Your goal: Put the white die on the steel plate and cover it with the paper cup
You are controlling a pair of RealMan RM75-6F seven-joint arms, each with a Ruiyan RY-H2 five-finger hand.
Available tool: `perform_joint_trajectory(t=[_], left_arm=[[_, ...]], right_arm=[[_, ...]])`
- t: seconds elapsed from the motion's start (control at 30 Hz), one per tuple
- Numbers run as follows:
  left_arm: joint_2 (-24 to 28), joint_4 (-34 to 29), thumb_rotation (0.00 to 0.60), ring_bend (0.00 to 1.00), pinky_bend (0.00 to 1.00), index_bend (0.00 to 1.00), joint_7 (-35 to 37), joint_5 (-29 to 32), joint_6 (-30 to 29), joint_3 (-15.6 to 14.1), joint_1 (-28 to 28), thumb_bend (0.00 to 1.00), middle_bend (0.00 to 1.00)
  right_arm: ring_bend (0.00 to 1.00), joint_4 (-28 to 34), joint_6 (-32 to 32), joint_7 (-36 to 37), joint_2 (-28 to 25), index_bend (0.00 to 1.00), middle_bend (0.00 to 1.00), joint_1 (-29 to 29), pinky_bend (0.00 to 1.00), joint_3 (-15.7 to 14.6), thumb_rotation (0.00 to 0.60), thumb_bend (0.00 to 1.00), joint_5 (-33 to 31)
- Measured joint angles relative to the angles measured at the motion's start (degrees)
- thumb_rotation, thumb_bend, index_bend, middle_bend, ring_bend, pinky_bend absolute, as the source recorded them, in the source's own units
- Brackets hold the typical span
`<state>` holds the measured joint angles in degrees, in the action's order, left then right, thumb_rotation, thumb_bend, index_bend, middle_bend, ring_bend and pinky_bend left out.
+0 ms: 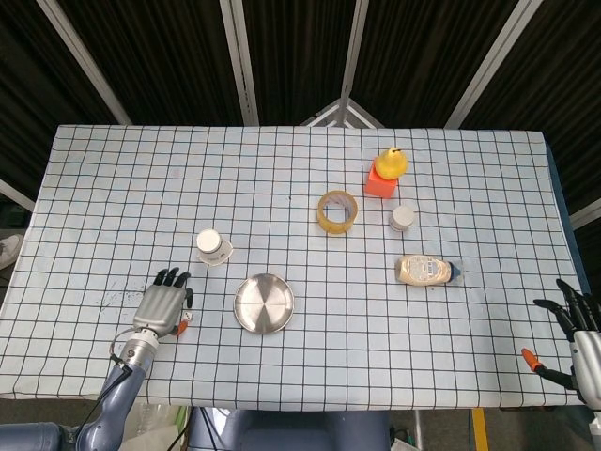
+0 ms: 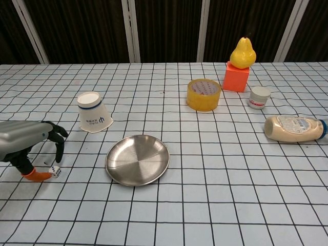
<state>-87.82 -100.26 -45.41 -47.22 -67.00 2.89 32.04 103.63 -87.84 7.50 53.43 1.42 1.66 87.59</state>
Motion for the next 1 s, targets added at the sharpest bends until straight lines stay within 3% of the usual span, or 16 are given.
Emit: perform_joint_trajectory(t=[1.0], left_arm=[[-1.83,1.58,0.6,0.0,0.0,0.54,0.26,0.43,-0.25,-0.81,1.05,0.44,0.12]], right_arm=[[0.09,-0.23,0.36,0.55,0.02,0.26,0.05,-0.1,0.0,0.05,0.6,0.23,-0.45]])
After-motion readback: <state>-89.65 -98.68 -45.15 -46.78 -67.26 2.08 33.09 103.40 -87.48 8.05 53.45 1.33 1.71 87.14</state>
